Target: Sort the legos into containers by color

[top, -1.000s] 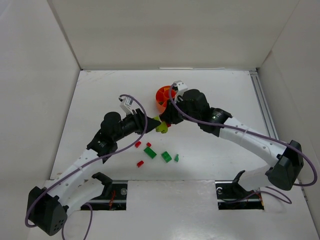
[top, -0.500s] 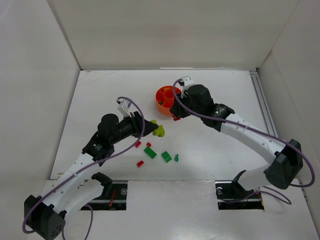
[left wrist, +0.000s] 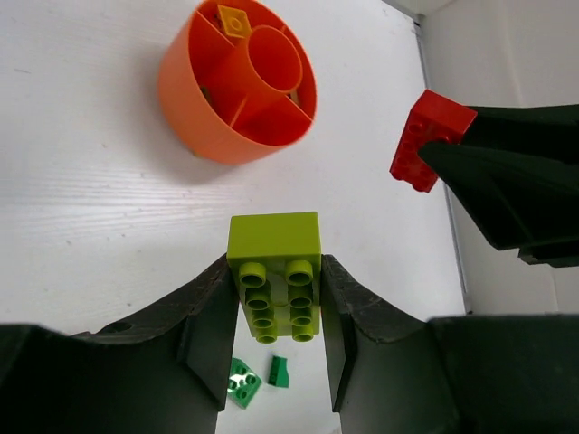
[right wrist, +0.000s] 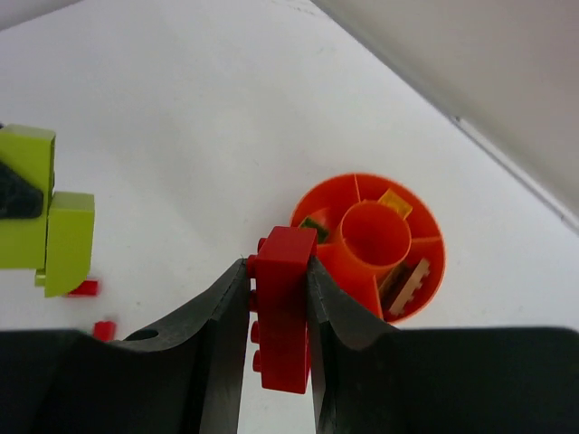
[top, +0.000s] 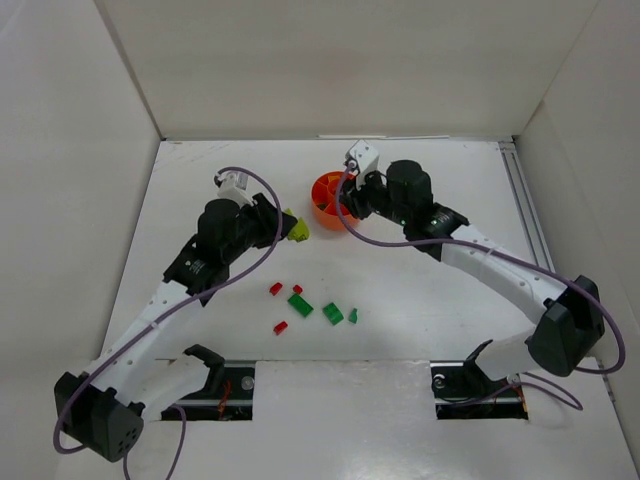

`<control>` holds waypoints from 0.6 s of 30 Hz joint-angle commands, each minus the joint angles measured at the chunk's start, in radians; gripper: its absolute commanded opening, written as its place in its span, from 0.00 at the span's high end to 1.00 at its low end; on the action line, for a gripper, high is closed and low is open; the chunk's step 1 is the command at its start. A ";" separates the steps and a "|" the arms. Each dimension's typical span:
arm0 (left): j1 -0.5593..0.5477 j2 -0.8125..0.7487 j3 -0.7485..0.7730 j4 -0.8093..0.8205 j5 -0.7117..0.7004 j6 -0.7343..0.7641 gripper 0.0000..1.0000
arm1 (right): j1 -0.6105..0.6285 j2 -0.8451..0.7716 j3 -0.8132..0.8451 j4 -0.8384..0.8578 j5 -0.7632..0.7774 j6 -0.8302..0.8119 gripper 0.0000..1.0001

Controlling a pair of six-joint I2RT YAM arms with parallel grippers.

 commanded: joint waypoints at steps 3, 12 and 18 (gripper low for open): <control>0.052 0.055 0.108 0.026 -0.044 0.080 1.00 | -0.103 0.080 0.001 0.213 -0.288 -0.193 1.00; 0.208 0.236 0.206 0.127 0.108 0.157 1.00 | -0.195 0.282 0.111 0.224 -0.561 -0.241 1.00; 0.230 0.316 0.288 0.119 0.108 0.178 1.00 | -0.206 0.337 0.162 0.224 -0.571 -0.263 1.00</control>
